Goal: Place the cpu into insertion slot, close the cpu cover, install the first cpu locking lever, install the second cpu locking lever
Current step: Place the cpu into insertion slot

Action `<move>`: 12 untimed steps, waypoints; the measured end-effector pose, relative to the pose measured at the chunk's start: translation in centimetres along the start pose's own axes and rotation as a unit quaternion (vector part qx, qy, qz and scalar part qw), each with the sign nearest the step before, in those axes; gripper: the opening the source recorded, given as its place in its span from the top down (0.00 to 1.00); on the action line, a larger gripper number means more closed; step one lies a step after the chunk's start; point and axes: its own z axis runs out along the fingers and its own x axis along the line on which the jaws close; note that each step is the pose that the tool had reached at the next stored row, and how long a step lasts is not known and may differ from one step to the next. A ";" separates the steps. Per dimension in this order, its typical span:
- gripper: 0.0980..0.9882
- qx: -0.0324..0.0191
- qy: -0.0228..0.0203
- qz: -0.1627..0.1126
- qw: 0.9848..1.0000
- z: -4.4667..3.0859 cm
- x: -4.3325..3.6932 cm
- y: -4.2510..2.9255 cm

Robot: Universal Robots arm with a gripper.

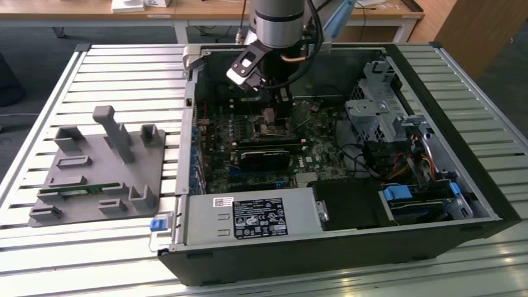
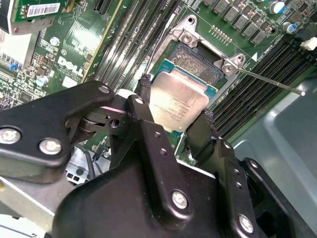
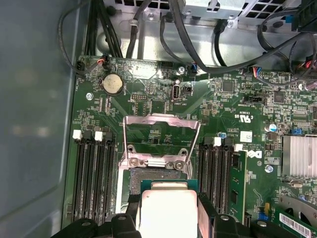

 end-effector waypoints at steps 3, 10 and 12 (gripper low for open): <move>0.50 0.000 0.000 0.000 1.000 0.11 0.01 -0.01; 0.50 0.001 -0.002 0.023 1.000 2.05 0.18 -0.13; 0.50 0.001 -0.002 0.023 1.000 2.14 0.23 -0.14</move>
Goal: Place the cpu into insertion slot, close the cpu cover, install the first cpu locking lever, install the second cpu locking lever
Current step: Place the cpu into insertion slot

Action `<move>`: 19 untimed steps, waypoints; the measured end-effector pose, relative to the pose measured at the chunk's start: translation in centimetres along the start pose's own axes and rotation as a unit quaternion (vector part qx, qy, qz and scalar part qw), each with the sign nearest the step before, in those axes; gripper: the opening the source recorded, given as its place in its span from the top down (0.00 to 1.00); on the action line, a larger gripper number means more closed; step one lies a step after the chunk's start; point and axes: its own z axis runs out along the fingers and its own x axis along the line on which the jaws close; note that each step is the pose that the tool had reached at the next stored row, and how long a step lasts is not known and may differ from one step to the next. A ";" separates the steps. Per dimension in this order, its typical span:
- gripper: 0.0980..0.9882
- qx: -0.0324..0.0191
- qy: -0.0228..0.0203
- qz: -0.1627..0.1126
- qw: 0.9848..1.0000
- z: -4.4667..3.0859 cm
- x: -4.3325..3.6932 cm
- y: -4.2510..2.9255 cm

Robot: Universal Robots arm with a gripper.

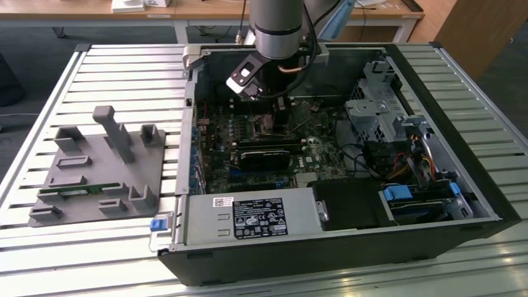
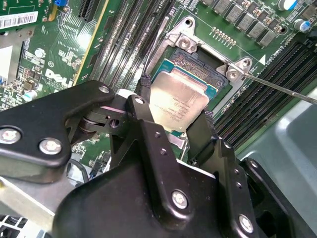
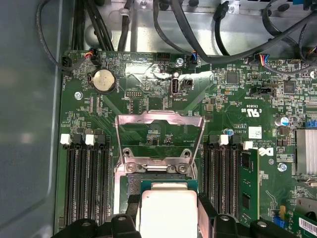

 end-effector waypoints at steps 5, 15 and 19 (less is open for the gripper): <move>0.50 0.000 0.000 0.000 1.000 0.23 0.02 -0.01; 0.50 0.000 0.001 -0.009 1.000 0.52 0.42 -0.06; 0.50 0.000 0.001 -0.009 1.000 0.75 0.52 -0.17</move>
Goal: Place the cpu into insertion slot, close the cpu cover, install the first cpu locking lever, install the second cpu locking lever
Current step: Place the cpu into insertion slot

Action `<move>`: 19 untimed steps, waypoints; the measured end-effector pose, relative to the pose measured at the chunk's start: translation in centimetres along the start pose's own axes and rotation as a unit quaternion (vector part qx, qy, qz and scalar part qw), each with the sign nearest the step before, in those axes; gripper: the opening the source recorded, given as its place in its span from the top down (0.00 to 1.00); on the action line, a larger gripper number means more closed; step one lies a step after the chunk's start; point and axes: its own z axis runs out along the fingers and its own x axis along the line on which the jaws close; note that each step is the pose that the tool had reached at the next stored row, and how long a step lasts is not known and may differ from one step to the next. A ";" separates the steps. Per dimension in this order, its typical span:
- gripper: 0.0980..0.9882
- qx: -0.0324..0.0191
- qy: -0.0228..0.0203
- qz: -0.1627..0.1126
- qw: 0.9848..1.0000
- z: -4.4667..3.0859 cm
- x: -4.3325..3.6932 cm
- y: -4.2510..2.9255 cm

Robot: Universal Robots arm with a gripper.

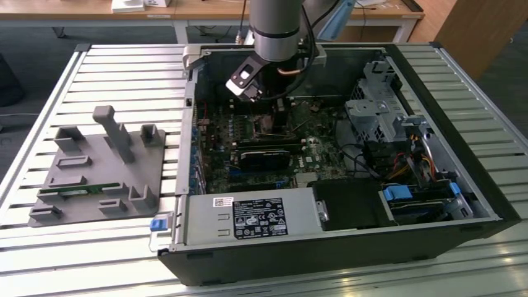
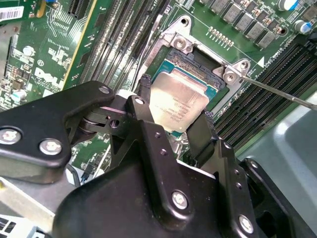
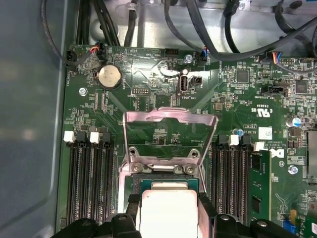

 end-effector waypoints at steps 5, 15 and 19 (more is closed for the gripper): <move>0.50 0.000 0.000 0.003 1.000 0.15 0.14 -0.10; 0.50 0.000 -0.002 0.003 1.000 0.70 0.36 -0.13; 0.50 0.000 -0.002 0.003 1.000 0.79 0.41 -0.14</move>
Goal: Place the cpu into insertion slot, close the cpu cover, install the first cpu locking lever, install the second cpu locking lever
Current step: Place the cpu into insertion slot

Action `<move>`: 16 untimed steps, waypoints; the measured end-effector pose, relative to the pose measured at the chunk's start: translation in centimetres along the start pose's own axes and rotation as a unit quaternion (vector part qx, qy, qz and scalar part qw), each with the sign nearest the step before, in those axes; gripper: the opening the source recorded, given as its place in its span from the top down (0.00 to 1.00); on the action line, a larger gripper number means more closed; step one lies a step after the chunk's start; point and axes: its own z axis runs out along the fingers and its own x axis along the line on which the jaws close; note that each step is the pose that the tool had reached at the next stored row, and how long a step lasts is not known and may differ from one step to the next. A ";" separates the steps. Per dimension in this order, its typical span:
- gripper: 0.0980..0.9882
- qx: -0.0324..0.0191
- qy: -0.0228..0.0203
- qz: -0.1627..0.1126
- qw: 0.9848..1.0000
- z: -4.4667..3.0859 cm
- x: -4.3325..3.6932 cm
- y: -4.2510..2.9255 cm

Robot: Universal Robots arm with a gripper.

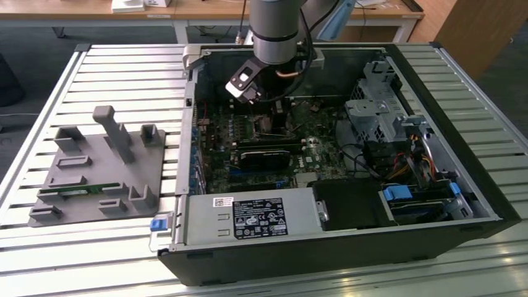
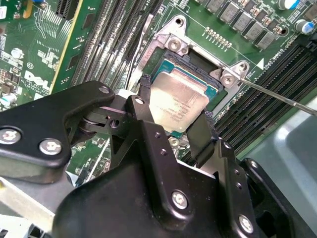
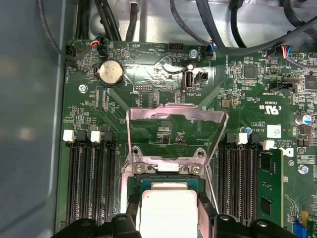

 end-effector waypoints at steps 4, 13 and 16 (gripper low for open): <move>0.50 0.000 0.000 0.000 1.000 0.16 0.01 -0.01; 0.50 0.000 -0.001 0.000 1.000 0.58 0.03 -0.07; 0.50 0.000 0.000 0.000 1.000 0.60 0.04 -0.07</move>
